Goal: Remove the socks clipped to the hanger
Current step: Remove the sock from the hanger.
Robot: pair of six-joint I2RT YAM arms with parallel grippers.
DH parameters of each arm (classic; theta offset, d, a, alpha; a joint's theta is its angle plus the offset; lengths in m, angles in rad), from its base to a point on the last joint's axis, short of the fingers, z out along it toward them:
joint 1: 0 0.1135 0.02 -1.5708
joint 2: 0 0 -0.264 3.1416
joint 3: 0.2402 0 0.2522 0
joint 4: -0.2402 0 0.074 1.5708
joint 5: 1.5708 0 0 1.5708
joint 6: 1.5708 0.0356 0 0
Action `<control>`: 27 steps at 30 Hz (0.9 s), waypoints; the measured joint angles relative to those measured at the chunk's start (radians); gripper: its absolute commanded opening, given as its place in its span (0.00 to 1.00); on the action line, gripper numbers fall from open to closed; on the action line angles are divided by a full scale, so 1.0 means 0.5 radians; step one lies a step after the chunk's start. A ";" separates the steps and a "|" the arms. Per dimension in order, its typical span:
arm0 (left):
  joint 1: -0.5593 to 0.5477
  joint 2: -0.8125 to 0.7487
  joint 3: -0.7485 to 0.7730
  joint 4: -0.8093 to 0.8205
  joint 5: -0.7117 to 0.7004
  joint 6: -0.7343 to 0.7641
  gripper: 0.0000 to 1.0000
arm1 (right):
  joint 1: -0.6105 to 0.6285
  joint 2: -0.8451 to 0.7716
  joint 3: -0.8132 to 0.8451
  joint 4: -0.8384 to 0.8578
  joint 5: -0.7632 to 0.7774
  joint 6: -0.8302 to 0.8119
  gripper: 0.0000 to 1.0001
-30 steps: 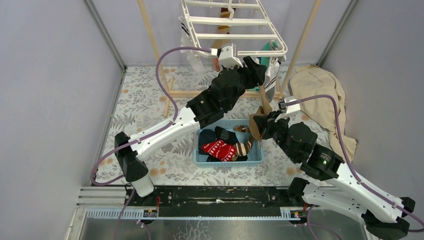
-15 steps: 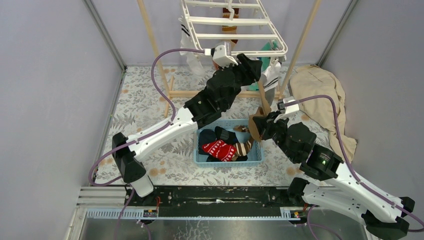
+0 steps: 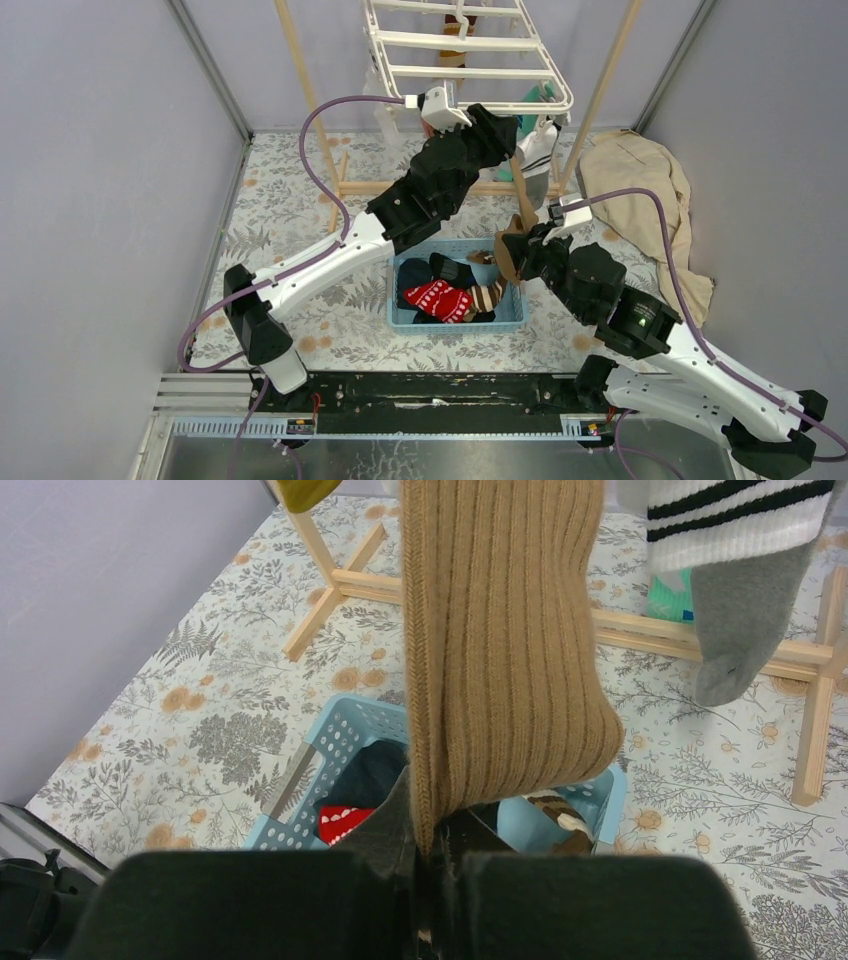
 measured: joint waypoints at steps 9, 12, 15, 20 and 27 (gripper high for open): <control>0.009 0.043 0.040 -0.010 0.037 0.000 0.51 | 0.000 0.043 -0.001 0.003 0.000 -0.002 0.00; 0.009 0.059 0.061 -0.021 0.048 0.000 0.49 | 0.000 0.069 0.000 0.008 0.000 -0.008 0.00; 0.009 0.073 0.085 -0.039 0.051 0.002 0.46 | 0.000 0.090 0.000 0.014 0.001 -0.014 0.00; 0.009 0.089 0.116 -0.062 0.056 0.005 0.35 | 0.000 0.099 0.000 0.016 0.001 -0.027 0.00; 0.027 0.101 0.166 -0.107 0.078 0.005 0.01 | 0.000 0.105 0.000 0.016 0.001 -0.029 0.00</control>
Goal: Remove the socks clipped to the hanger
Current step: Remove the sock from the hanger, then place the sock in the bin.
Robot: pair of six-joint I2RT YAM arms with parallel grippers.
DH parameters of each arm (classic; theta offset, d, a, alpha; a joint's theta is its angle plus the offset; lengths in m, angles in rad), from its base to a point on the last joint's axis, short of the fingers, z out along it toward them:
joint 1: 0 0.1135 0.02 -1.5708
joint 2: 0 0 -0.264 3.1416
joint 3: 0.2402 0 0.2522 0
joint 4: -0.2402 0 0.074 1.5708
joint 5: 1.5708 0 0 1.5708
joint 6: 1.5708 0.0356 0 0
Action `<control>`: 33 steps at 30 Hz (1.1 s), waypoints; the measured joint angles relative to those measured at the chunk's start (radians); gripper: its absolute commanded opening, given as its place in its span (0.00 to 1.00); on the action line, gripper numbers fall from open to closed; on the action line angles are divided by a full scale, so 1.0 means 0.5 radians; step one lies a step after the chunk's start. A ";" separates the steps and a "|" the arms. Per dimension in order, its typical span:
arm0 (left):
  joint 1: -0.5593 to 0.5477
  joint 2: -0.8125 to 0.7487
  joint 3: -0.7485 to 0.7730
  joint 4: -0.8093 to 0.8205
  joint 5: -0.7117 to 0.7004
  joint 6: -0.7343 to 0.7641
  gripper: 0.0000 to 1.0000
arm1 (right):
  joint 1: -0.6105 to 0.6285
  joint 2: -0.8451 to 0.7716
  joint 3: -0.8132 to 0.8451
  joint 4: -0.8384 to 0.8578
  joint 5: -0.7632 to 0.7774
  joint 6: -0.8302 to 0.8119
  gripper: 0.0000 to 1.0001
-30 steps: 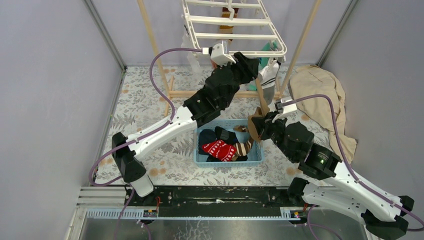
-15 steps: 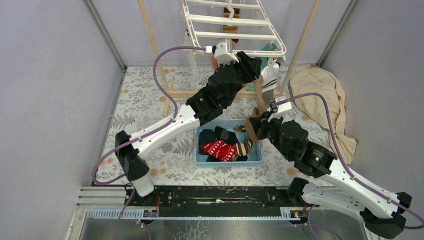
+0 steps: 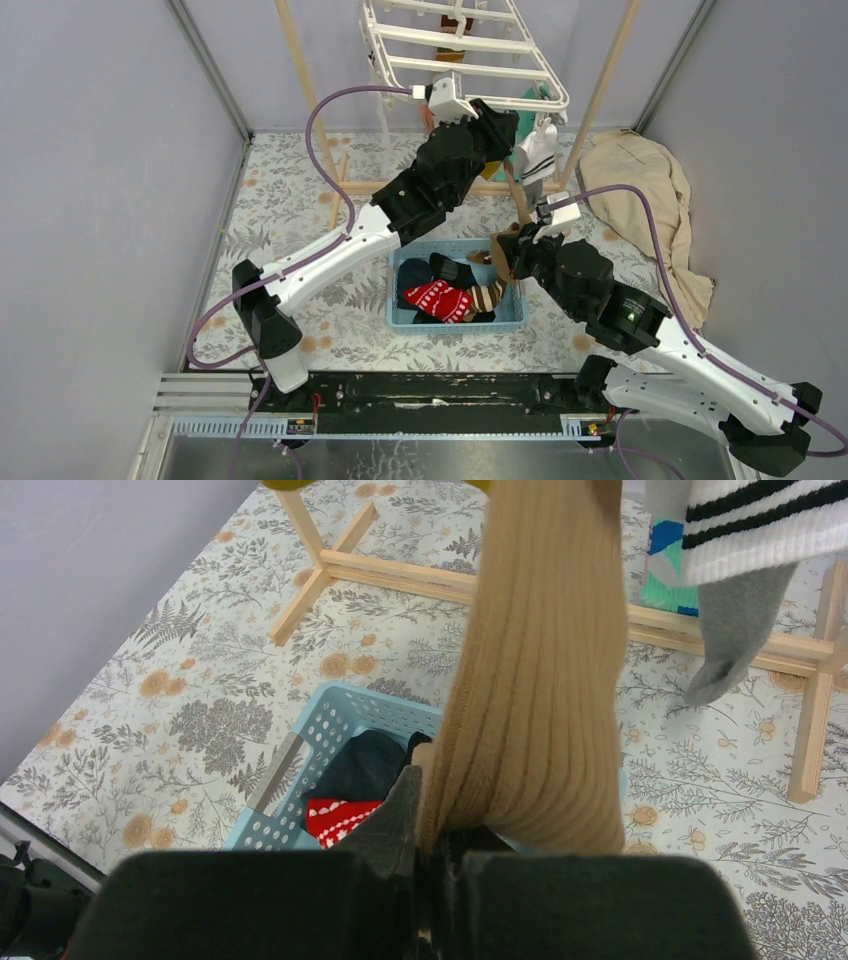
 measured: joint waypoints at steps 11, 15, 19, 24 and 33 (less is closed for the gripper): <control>0.039 0.008 0.023 -0.078 0.053 0.000 0.07 | 0.000 0.017 -0.020 0.002 -0.028 0.001 0.00; 0.065 -0.077 -0.111 -0.075 0.095 0.001 0.10 | 0.000 0.092 -0.022 0.033 -0.122 0.001 0.00; 0.111 -0.237 -0.317 -0.072 0.130 0.002 0.16 | 0.002 0.243 -0.022 0.062 -0.233 0.002 0.00; 0.188 -0.467 -0.529 -0.061 0.163 0.001 0.21 | 0.004 0.457 -0.022 0.101 -0.386 0.018 0.00; 0.382 -0.793 -0.797 -0.037 0.232 -0.005 0.42 | 0.004 0.829 -0.043 0.238 -0.607 0.078 0.00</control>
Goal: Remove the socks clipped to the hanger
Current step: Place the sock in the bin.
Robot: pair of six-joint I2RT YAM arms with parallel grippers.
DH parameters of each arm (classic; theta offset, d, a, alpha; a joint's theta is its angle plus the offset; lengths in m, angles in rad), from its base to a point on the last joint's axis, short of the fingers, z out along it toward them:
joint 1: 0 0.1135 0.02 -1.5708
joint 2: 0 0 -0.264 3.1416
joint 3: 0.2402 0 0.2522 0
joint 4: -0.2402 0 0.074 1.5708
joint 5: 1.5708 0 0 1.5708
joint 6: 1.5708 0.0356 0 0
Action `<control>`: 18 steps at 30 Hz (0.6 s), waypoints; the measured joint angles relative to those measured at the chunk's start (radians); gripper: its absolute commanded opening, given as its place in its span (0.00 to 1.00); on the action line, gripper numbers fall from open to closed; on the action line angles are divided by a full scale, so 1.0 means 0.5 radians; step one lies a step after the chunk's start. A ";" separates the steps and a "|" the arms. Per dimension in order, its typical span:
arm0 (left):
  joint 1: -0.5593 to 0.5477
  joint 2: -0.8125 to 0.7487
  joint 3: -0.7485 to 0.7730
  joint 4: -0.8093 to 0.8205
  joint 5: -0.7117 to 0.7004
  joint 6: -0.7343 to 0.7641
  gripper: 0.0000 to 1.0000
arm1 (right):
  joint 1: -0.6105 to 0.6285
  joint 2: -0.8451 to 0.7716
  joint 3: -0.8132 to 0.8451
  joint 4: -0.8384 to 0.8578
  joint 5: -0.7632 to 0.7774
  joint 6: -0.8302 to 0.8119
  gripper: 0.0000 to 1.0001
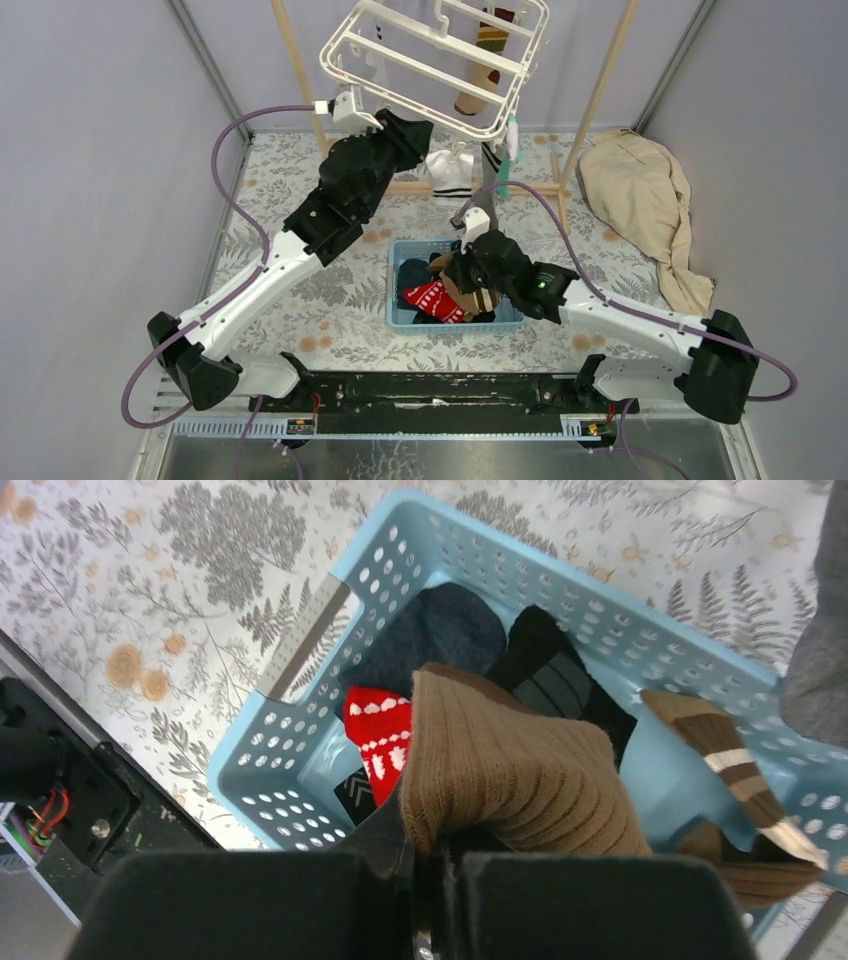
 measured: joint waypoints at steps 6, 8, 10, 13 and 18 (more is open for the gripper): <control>0.152 -0.072 -0.112 -0.021 0.085 -0.020 0.64 | 0.000 0.265 -0.063 0.143 -0.071 0.039 0.00; 0.175 -0.078 -0.130 -0.028 0.111 -0.018 0.70 | 0.000 0.346 -0.082 0.192 -0.083 0.052 0.00; 0.192 -0.081 -0.136 -0.039 0.143 -0.011 0.73 | 0.000 0.430 -0.103 0.246 -0.088 0.066 0.00; 0.196 -0.093 -0.142 -0.049 0.191 0.010 0.75 | 0.000 0.556 -0.127 0.304 -0.088 0.082 0.00; 0.202 -0.203 -0.204 -0.100 0.290 0.030 0.82 | 0.000 0.681 -0.148 0.348 -0.085 0.098 0.20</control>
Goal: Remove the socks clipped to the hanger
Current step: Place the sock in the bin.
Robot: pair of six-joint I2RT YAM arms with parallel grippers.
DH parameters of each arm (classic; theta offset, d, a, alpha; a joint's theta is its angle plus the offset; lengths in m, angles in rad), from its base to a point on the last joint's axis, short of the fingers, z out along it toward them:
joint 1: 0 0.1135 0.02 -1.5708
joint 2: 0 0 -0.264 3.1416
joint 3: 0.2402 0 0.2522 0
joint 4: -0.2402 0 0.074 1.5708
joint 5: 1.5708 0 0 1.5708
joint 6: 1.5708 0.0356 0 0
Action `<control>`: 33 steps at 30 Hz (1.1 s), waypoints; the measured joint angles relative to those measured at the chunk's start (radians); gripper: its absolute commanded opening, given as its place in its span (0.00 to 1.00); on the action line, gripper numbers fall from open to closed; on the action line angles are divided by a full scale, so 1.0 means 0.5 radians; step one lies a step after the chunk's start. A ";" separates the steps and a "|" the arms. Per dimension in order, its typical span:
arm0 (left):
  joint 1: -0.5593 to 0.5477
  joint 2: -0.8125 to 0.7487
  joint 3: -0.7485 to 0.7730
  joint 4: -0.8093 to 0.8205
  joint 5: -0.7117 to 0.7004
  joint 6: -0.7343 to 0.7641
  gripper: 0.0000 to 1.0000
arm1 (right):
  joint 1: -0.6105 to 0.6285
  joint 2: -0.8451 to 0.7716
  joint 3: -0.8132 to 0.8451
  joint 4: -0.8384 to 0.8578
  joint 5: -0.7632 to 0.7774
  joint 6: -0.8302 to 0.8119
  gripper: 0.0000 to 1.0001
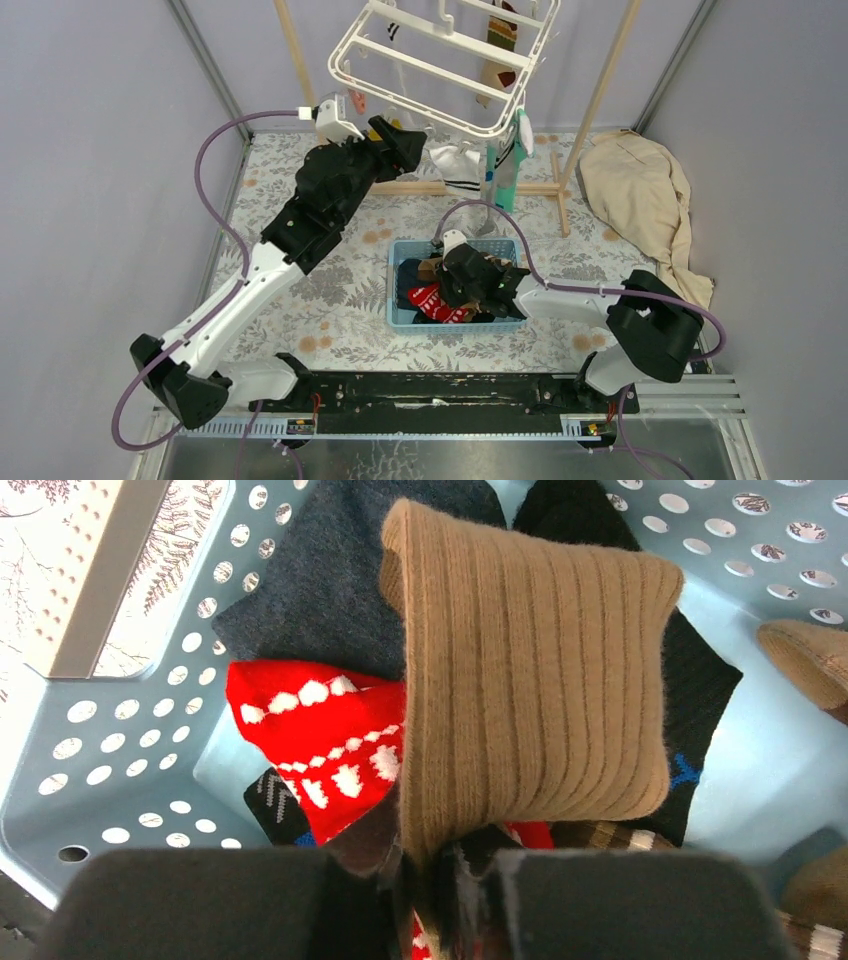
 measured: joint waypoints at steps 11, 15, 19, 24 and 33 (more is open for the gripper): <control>0.000 -0.356 -0.156 -0.173 0.137 0.034 0.99 | 0.000 -0.089 0.117 -0.206 -0.004 -0.035 0.56; 0.000 -0.478 -0.175 -0.257 0.158 0.040 0.99 | 0.000 -0.256 0.222 -0.331 -0.040 -0.057 0.73; 0.000 -0.611 -0.195 -0.331 0.166 0.047 0.99 | 0.000 -0.443 0.303 -0.436 -0.126 -0.069 0.80; 0.000 -0.741 -0.240 -0.420 0.180 0.047 0.99 | 0.000 -0.660 0.317 -0.579 -0.208 -0.055 0.89; 0.000 -1.036 -0.435 -0.583 0.268 0.027 0.99 | 0.000 -1.153 0.197 -0.751 -0.204 0.040 1.00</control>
